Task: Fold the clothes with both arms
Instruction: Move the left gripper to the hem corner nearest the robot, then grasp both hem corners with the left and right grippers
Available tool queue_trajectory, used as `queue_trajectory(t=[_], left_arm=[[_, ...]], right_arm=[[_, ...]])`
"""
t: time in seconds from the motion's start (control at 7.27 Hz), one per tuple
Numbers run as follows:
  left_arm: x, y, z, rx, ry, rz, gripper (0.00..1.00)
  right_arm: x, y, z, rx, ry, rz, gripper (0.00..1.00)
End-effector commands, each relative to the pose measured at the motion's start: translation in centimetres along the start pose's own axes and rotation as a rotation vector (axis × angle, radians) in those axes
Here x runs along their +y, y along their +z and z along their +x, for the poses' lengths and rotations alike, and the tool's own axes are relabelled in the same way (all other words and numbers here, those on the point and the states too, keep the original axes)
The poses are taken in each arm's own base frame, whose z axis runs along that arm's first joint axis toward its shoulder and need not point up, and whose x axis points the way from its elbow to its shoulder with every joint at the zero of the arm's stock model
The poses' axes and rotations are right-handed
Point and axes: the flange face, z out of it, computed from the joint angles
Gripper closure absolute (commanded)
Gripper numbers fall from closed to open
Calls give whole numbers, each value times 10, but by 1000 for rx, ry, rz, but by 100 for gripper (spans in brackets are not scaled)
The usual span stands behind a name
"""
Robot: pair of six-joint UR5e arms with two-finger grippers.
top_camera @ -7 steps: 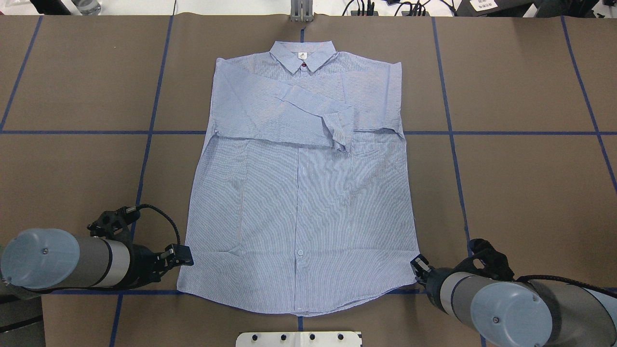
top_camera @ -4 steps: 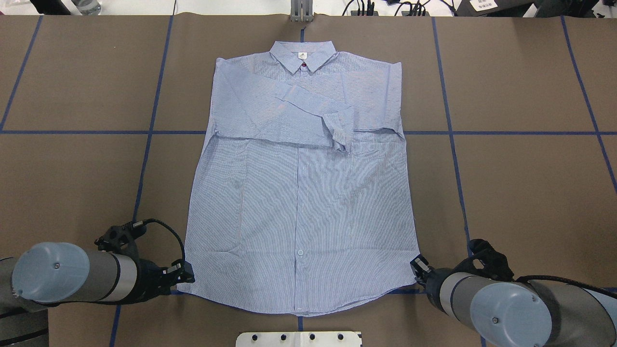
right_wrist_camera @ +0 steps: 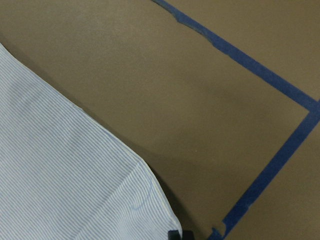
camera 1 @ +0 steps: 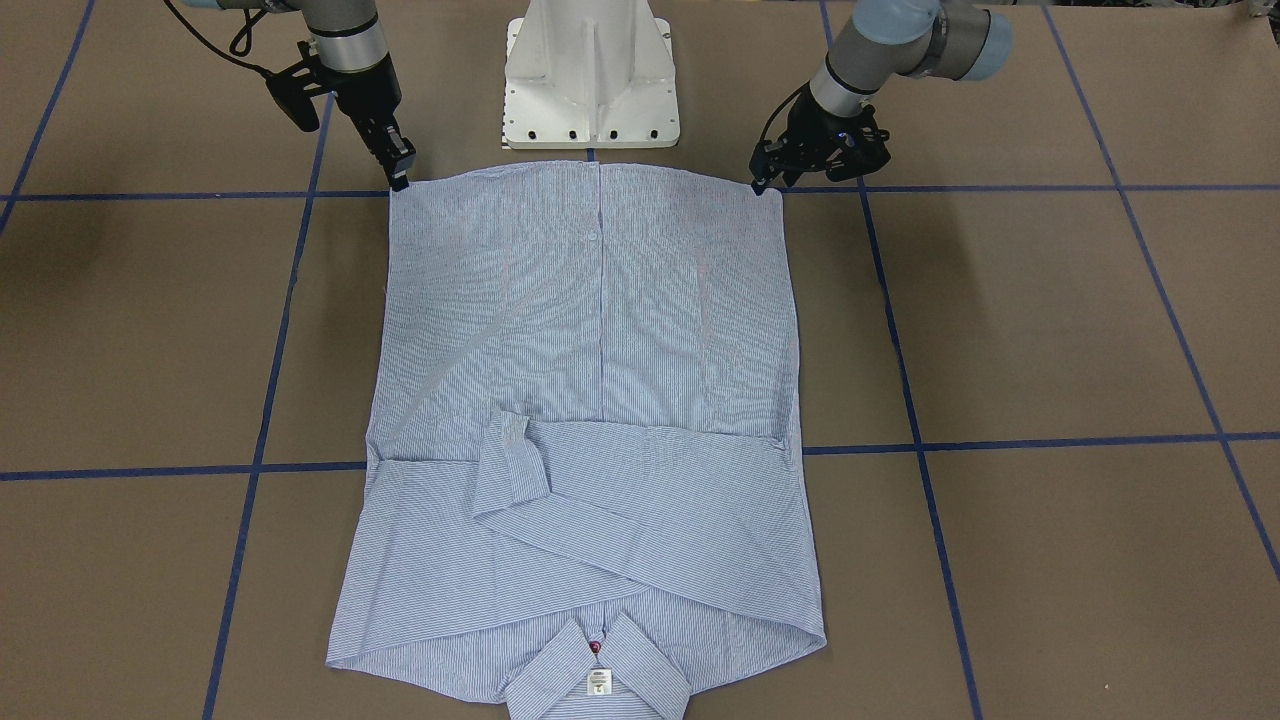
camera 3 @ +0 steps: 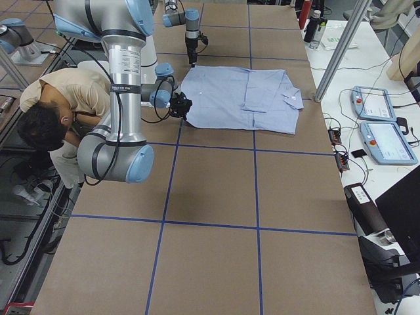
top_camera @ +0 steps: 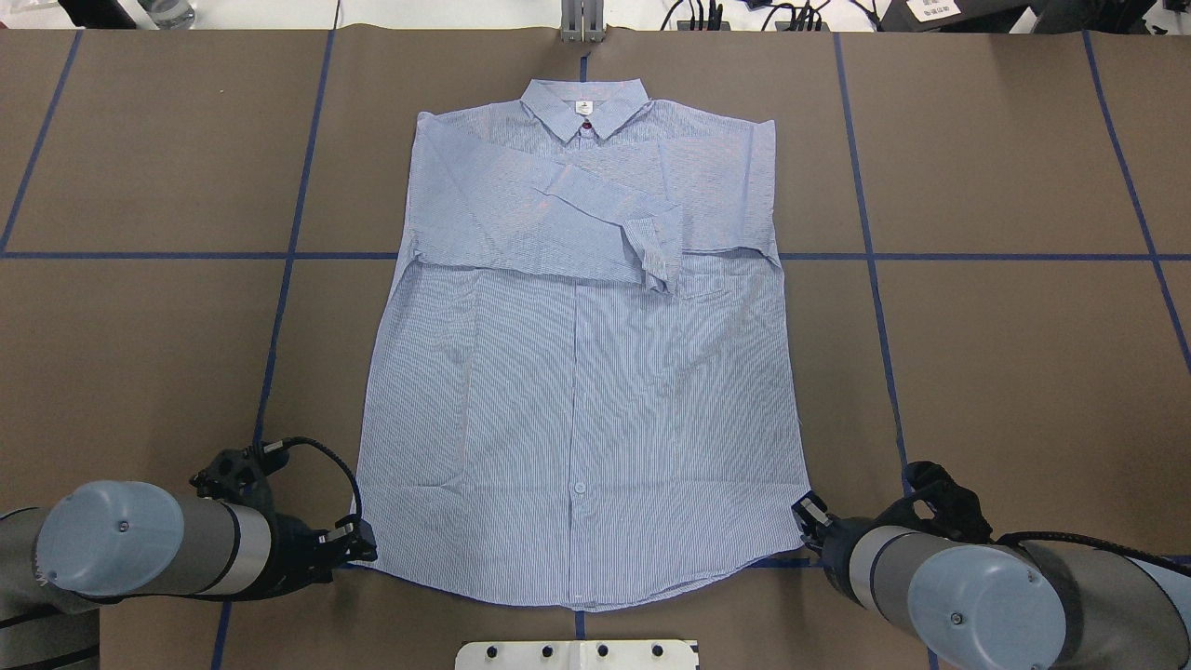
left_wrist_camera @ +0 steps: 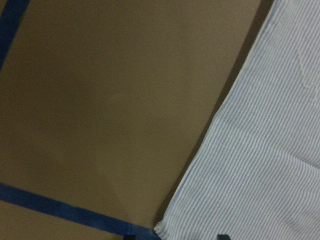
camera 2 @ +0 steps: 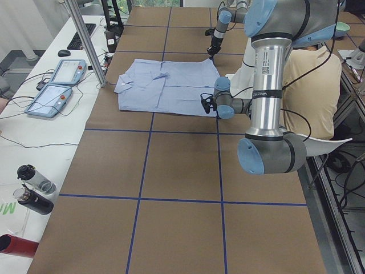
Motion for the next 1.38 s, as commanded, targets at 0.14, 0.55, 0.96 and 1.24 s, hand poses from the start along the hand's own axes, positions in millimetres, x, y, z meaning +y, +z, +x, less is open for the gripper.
queue_trajectory(t=[0.14, 0.55, 0.96, 1.24], left_arm=[[-1, 1, -1, -1, 0, 10, 44], [-4, 1, -1, 8, 0, 39, 44], [-4, 0, 0, 9, 0, 41, 79], [-7, -1, 1, 20, -31, 69, 100]], right_arm=[[-1, 0, 0, 1, 0, 2, 100], [-2, 0, 1, 2, 1, 4, 100], [-3, 1, 1, 4, 0, 6, 100], [-4, 1, 3, 6, 0, 8, 100]])
